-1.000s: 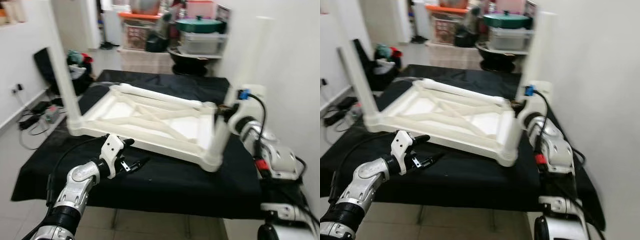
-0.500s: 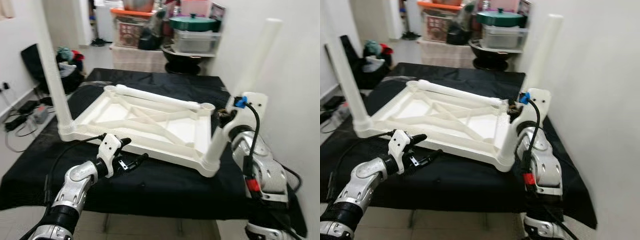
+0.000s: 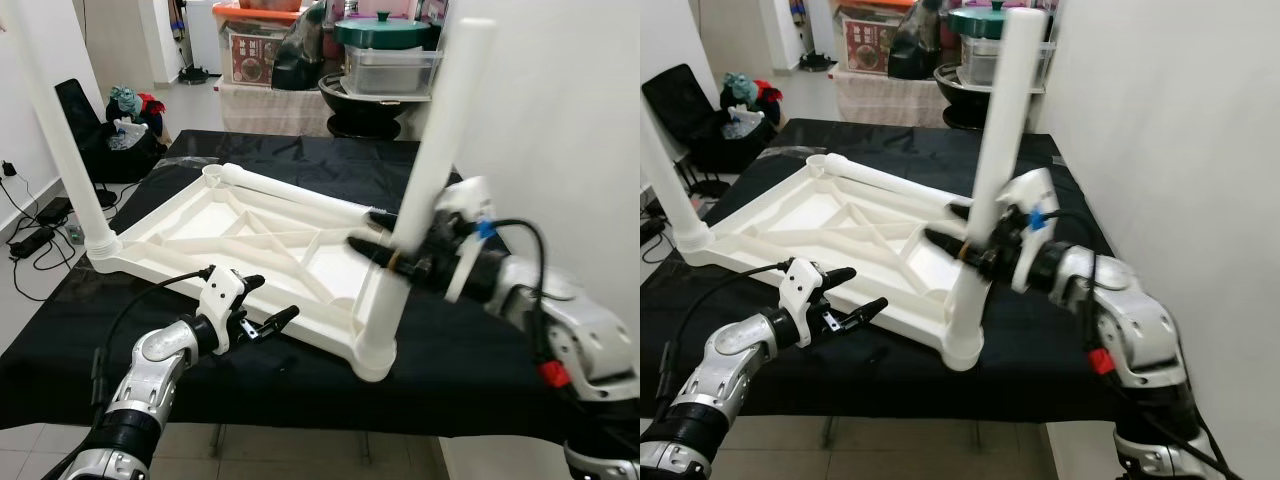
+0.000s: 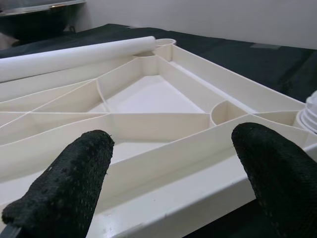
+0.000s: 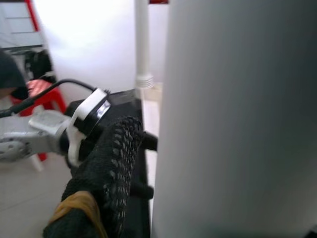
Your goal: Building children table
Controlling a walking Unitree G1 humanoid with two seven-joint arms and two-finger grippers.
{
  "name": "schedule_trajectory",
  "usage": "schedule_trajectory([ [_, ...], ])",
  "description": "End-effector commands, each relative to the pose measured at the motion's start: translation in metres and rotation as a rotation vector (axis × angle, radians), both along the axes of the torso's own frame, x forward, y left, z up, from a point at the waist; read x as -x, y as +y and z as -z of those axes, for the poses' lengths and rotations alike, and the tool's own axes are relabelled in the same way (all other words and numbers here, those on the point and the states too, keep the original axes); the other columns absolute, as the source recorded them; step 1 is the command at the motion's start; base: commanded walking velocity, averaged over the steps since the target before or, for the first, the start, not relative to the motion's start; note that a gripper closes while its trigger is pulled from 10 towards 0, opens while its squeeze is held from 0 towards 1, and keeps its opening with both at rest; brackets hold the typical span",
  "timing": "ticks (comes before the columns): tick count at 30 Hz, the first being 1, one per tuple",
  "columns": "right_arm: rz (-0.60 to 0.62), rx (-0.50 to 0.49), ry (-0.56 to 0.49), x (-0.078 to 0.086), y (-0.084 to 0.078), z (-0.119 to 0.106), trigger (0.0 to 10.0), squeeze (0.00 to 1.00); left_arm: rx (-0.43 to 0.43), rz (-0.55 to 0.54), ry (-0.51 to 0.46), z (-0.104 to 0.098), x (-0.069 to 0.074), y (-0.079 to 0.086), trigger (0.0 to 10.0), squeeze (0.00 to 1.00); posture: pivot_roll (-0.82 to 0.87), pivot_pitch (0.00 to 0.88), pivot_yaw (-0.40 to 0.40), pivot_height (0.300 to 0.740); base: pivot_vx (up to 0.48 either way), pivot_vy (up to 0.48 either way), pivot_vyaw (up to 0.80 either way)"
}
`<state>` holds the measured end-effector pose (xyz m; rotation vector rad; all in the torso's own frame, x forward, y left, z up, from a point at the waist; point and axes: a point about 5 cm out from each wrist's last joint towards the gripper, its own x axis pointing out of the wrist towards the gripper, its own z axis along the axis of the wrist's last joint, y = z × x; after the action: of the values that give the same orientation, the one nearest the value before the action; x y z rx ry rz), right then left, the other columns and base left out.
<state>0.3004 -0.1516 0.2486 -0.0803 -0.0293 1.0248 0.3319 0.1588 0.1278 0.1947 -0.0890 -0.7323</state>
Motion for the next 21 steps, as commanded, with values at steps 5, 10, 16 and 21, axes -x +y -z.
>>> schedule_trajectory([
  [5,0.103,-0.006,0.062,-0.015,-0.005,0.01,0.0,0.0,-0.008,0.002,0.016,0.003,0.001,0.002,10.0,0.0,0.06,0.0,-0.062,0.74,0.0,0.0,0.0],
  [10,0.589,0.029,0.096,-0.05,-0.04,0.024,0.0,0.0,-0.012,0.003,0.016,0.003,0.001,0.002,10.0,0.0,0.06,0.0,-0.059,0.74,0.0,0.0,0.0],
  [16,1.202,-0.085,0.11,-0.052,-0.104,0.041,0.0,0.0,-0.01,0.007,0.015,0.003,0.001,-0.001,10.0,0.0,0.05,0.0,-0.053,0.74,0.0,0.0,0.0],
  [21,1.179,-0.078,0.21,-0.043,-0.086,0.068,0.0,0.0,-0.012,-0.002,0.014,0.003,0.0,-0.001,10.0,0.0,0.04,0.0,-0.046,0.74,0.0,0.0,0.0],
])
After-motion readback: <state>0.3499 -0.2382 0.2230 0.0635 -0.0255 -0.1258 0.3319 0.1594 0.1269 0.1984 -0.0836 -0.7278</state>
